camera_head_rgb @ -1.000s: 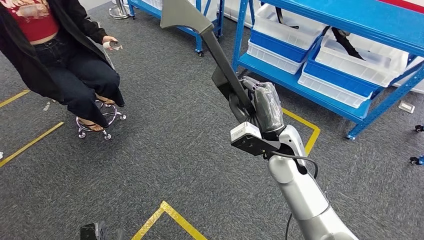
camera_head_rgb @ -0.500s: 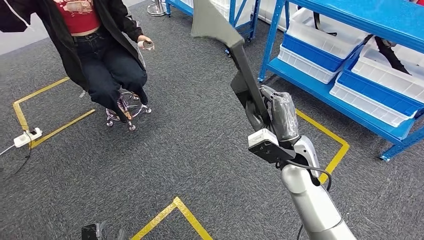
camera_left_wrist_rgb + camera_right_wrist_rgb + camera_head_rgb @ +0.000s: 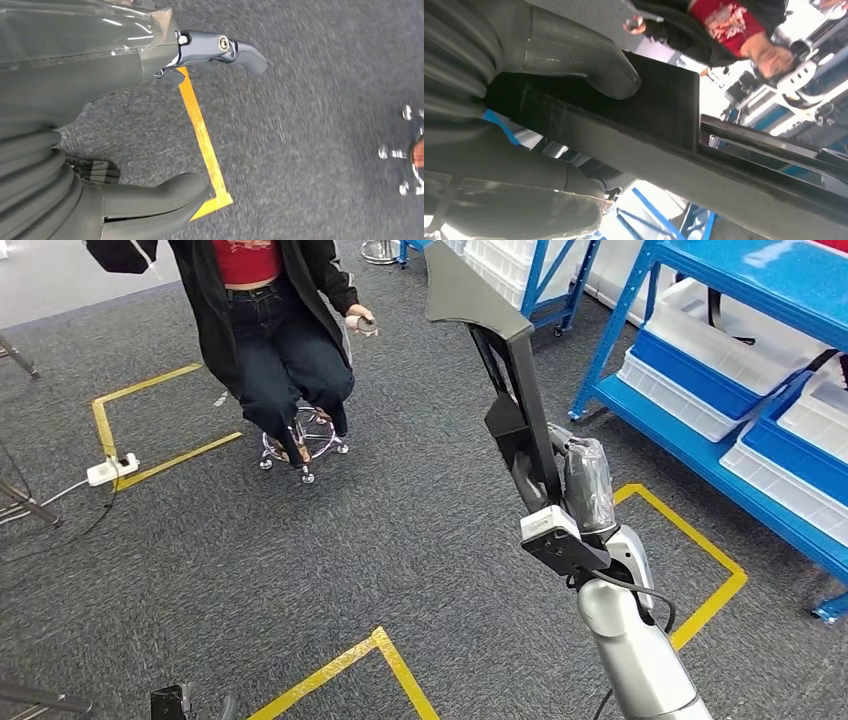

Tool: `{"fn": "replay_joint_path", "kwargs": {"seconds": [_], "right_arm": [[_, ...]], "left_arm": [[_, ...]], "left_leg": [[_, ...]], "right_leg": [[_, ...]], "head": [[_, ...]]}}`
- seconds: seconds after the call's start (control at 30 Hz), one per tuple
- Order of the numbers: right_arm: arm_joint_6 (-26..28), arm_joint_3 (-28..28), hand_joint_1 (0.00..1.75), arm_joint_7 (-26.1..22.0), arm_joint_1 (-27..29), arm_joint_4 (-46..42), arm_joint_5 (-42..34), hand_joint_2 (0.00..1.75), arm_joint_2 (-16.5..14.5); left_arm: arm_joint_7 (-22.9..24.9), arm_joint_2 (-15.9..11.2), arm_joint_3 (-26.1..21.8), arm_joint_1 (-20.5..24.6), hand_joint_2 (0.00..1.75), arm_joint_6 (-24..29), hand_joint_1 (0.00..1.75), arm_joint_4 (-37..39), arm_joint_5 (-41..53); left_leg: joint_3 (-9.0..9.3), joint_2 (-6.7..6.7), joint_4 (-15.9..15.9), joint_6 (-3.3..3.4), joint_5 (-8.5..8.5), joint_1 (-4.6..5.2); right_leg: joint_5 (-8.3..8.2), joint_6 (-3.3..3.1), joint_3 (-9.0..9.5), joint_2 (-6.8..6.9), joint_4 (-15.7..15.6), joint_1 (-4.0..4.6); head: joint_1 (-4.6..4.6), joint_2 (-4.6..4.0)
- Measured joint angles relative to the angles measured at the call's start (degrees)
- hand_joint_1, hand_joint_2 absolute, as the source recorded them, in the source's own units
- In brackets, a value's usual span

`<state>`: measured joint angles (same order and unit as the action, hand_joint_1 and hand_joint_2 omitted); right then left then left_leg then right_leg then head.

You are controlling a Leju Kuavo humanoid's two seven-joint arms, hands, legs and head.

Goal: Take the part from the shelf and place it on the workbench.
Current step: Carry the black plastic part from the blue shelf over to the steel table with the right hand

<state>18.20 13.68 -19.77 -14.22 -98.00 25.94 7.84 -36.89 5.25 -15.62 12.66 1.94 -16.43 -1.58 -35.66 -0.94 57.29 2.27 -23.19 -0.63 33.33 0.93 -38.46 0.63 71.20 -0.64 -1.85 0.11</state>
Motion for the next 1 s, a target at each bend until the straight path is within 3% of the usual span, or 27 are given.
{"fn": "replay_joint_path", "kwargs": {"seconds": [0.03, 0.07, 0.1, 0.17, 0.2, 0.27, 0.33, 0.4, 0.47, 0.53, 0.57, 0.6, 0.63, 0.73, 0.8, 0.87, 0.93, 1.0], "right_arm": [[-0.02, -0.16, 1.75, -0.13, 0.24, 0.17, -0.09, 1.75, 0.01], [-0.03, -0.26, 1.75, -0.25, 0.39, 0.34, -0.14, 1.75, -0.01], [-0.04, -0.34, 1.75, -0.36, 0.46, 0.48, -0.17, 1.75, -0.04], [-0.04, -0.51, 1.75, -0.54, 0.43, 0.66, -0.18, 1.75, -0.11], [-0.04, -0.57, 1.75, -0.60, 0.41, 0.72, -0.18, 1.75, -0.18], [-0.09, -0.64, 1.75, -0.67, 0.36, 0.87, -0.19, 1.75, -0.36], [-0.26, -0.66, 1.75, -0.78, 0.28, 0.97, -0.16, 1.75, -0.60], [-0.52, -0.70, 1.75, -0.96, 0.14, 1.05, -0.10, 1.75, -0.93], [-0.73, -0.74, 1.75, -1.13, 0.04, 1.17, -0.01, 1.75, -1.27], [-0.89, -0.74, 1.75, -1.28, 0.01, 1.42, 0.21, 1.75, -1.65], [-0.98, -0.74, 1.75, -1.36, -0.01, 1.60, 0.34, 1.75, -1.90], [-1.08, -0.74, 1.75, -1.43, -0.03, 1.76, 0.44, 1.75, -2.14], [-1.21, -0.74, 1.75, -1.50, -0.06, 1.93, 0.51, 1.75, -2.34], [-1.49, -0.75, 1.75, -1.67, -0.56, 2.36, 0.66, 1.75, -2.73], [-1.68, -0.74, 1.75, -1.83, -1.17, 2.75, 0.62, 1.75, -2.98], [-1.94, -0.72, 1.75, -1.97, -1.61, 3.16, 0.42, 1.75, -3.21], [-2.08, -0.73, 1.75, -2.08, -1.93, 3.50, 0.23, 1.75, -3.32], [-2.09, -0.77, 1.75, -2.16, -2.07, 3.91, 0.10, 1.75, -3.30]], "left_arm": [[0.11, -0.02, -0.12, -0.25, 1.75, 0.04, 0.00, 0.01, -0.11], [0.26, -0.04, -0.25, -0.52, 1.75, 0.08, 0.00, 0.02, -0.19], [0.39, -0.05, -0.41, -0.74, 1.75, 0.11, 0.00, 0.03, -0.25], [0.60, -0.13, -0.70, -0.95, 1.75, 0.14, 0.00, 0.05, -0.31], [0.65, -0.19, -0.86, -0.98, 1.75, 0.14, 0.00, 0.06, -0.34], [0.72, -0.34, -1.09, -1.11, 1.75, 0.22, 0.00, 0.07, -0.38], [0.97, -0.52, -1.21, -1.44, 1.75, 0.44, 0.00, 0.12, -0.39], [1.36, -0.72, -1.25, -1.72, 1.75, 0.81, 0.00, 0.20, -0.38], [1.65, -0.78, -1.28, -1.82, 1.75, 1.11, 0.00, 0.28, -0.42], [1.84, -0.80, -1.46, -2.04, 1.75, 1.24, 0.00, 0.42, -0.62], [1.91, -0.82, -1.65, -2.24, 1.75, 1.30, 0.00, 0.48, -0.75], [1.95, -0.86, -1.85, -2.43, 1.75, 1.35, 0.00, 0.52, -0.86], [1.97, -0.90, -2.02, -2.56, 1.75, 1.39, 0.00, 0.54, -0.91], [1.99, -1.03, -2.43, -2.54, 1.75, 1.41, 0.00, 0.54, -0.93], [1.99, -1.18, -2.67, -2.50, 1.75, 1.42, 0.00, 0.54, -0.94], [1.99, -1.30, -2.87, -2.63, 1.75, 1.46, 0.00, 0.55, -0.98], [2.01, -1.33, -2.99, -2.61, 1.75, 1.49, 0.00, 0.55, -1.02], [2.01, -1.32, -3.04, -2.50, 1.75, 1.49, 0.00, 0.54, -1.04]], "left_leg": [[-0.04, -0.63, 0.02, -0.02, 0.01, 0.01], [-0.06, -1.26, 0.05, -0.05, 0.03, 0.00], [-0.06, -1.91, 0.11, -0.12, 0.05, -0.04], [-0.15, -3.20, 0.39, -0.54, 0.04, -0.14], [-0.28, -3.78, 0.59, -0.87, 0.02, -0.11], [-0.67, -4.59, 0.71, -1.65, 0.15, 0.00], [-0.94, -4.80, 0.63, -2.24, 0.32, -0.13], [-1.87, -2.78, 2.55, -2.62, -1.03, -0.19], [-4.73, -0.20, 8.72, -2.86, -4.49, -0.15], [-8.06, 0.48, 15.77, -2.95, -7.43, -0.18], [-8.71, 0.52, 17.26, -2.87, -7.69, -0.17], [-8.30, 0.57, 16.72, -2.69, -7.02, -0.13], [-6.83, 0.80, 14.24, -2.41, -5.65, -0.06], [-1.00, 3.38, 4.10, -1.27, -2.12, 0.78], [-0.06, 3.81, 1.86, -0.77, -1.92, 1.40], [0.17, 2.70, 1.20, -0.20, -1.45, 1.34], [0.73, 1.69, 0.28, 0.38, -0.86, 0.92], [0.83, 0.53, -0.04, 0.66, -0.56, 0.68]], "right_leg": [[0.74, 0.18, -1.33, -0.22, 2.61, -0.09], [0.55, 0.60, -1.66, -0.31, 3.10, -0.20], [-0.54, 1.19, -0.82, -0.41, 1.21, -0.41], [-3.80, 2.35, 2.95, -1.54, -6.71, -1.06], [-5.03, 2.51, 4.53, -2.14, -10.02, -1.20], [-5.88, 2.05, 5.64, -2.74, -12.37, -1.02], [-6.20, 1.20, 5.63, -1.95, -12.35, -0.86], [-6.44, 0.16, 5.71, -1.16, -12.49, -0.94], [-6.46, -0.79, 5.71, -0.22, -12.56, -0.64], [-6.40, -1.18, 5.64, 0.82, -12.56, -0.11], [-6.36, -1.23, 5.62, 1.34, -12.56, 0.13], [-6.33, -1.27, 5.62, 1.84, -12.56, 0.33], [-6.30, -1.30, 5.65, 2.32, -12.55, 0.50], [-6.15, -1.26, 5.65, 3.69, -12.49, 1.07], [-6.10, -1.09, 5.58, 4.64, -12.50, 1.33], [-5.89, -0.78, 5.66, 5.10, -12.45, 1.36], [-4.39, -0.55, 4.57, 3.10, -9.83, 1.16], [-1.49, -0.62, 1.25, 0.52, -2.87, 0.69]], "head": [[-0.02, 0.00], [-0.02, 0.00], [-0.01, 0.00], [-0.03, 0.00], [-0.03, 0.00], [-0.02, 0.00], [0.03, 0.00], [0.20, 0.00], [0.40, 0.00], [0.46, 0.00], [0.46, 0.00], [0.47, 0.00], [0.47, 0.00], [0.41, 0.00], [0.37, 0.00], [0.35, 0.00], [0.27, 0.00], [0.15, 0.00]]}}
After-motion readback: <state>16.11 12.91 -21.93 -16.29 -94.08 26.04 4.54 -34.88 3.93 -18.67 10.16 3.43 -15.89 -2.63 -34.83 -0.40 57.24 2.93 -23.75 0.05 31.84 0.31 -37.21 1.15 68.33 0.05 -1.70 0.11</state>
